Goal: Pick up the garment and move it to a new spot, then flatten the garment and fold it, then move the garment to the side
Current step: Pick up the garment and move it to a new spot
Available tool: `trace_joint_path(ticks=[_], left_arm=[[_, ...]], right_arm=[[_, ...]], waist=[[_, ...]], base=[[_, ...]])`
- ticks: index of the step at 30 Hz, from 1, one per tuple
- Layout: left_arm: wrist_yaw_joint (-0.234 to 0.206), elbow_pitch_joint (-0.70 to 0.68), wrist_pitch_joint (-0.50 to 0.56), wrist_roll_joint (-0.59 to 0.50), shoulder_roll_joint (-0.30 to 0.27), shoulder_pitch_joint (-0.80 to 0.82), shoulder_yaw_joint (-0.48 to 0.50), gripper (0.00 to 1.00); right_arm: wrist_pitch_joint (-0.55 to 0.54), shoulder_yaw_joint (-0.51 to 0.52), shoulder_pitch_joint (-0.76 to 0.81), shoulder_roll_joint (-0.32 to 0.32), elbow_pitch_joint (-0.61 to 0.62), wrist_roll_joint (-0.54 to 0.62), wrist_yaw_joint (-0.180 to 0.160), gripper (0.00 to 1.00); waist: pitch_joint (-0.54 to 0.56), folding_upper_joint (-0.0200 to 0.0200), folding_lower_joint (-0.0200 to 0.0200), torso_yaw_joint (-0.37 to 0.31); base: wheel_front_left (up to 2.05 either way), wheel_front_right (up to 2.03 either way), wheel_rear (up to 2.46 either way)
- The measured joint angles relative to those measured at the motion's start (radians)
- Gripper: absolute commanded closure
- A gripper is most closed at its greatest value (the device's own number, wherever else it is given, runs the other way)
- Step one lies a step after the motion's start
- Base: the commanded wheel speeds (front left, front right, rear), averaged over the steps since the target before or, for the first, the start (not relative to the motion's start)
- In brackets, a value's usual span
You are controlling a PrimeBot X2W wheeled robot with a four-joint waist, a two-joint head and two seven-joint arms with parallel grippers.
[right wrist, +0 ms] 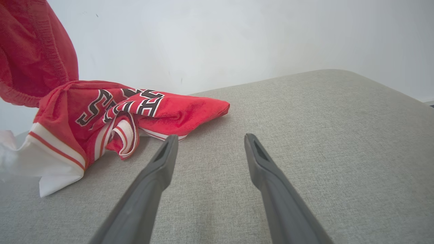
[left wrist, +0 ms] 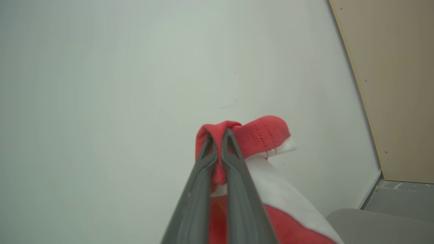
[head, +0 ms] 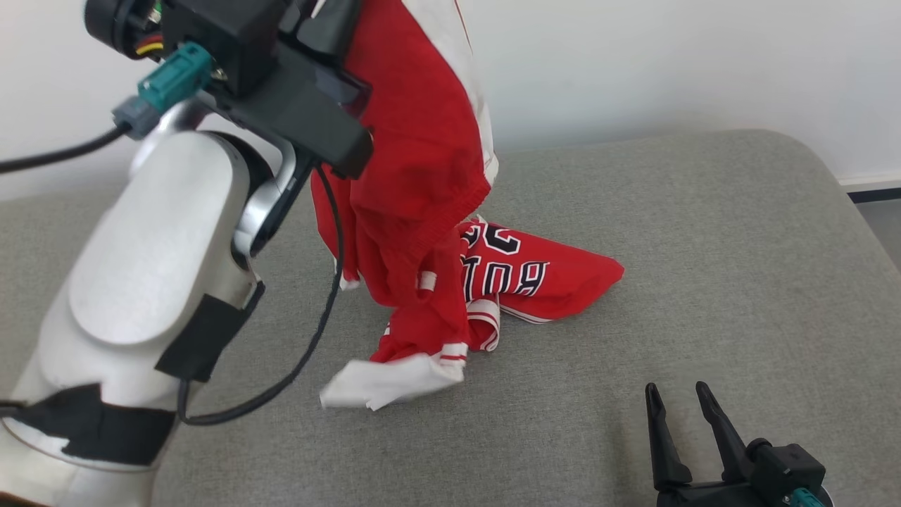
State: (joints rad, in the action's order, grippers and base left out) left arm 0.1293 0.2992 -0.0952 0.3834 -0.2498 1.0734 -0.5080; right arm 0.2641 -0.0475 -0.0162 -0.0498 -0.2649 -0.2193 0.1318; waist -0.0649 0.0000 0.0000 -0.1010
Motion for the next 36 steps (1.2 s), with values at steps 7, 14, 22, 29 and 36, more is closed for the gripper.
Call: trace_joint_path(ticks=[7, 14, 22, 29, 36], left_arm=[[0.000, 0.048, -0.005, 0.028, -0.023, 0.108, 0.013, 1.00], [0.000, 0.069, -0.019, 0.037, -0.034, 0.161, 0.030, 1.00], [-0.002, 0.096, -0.038, 0.044, -0.049, 0.137, 0.029, 1.00], [-0.015, 0.133, -0.055, 0.058, -0.105, 0.065, 0.051, 1.00], [-0.035, 0.183, -0.092, 0.079, -0.188, -0.005, 0.100, 1.00]], right_arm=[[0.000, 0.004, 0.010, 0.000, -0.003, 0.000, 0.000, 0.00], [0.000, 0.011, 0.010, 0.000, 0.003, -0.001, 0.000, 0.00], [0.000, 0.025, 0.010, 0.000, 0.021, 0.008, 0.000, 0.00], [0.000, 0.034, -0.008, 0.000, 0.064, 0.030, 0.000, 0.00], [0.000, 0.037, -0.048, 0.000, 0.130, 0.057, 0.000, 0.00]], waist=[[-0.001, 0.0000, 0.0000, -0.021], [-0.018, 0.0000, 0.0000, -0.025], [-0.026, 0.0000, 0.0000, 0.017], [-0.037, 0.0000, 0.0000, 0.083], [-0.061, 0.0000, 0.0001, 0.164]], base=[[0.00, 0.00, 0.00], [0.00, 0.00, 0.00], [0.00, 0.00, 0.00], [0.00, 0.00, 0.00], [0.00, 0.00, 0.00]])
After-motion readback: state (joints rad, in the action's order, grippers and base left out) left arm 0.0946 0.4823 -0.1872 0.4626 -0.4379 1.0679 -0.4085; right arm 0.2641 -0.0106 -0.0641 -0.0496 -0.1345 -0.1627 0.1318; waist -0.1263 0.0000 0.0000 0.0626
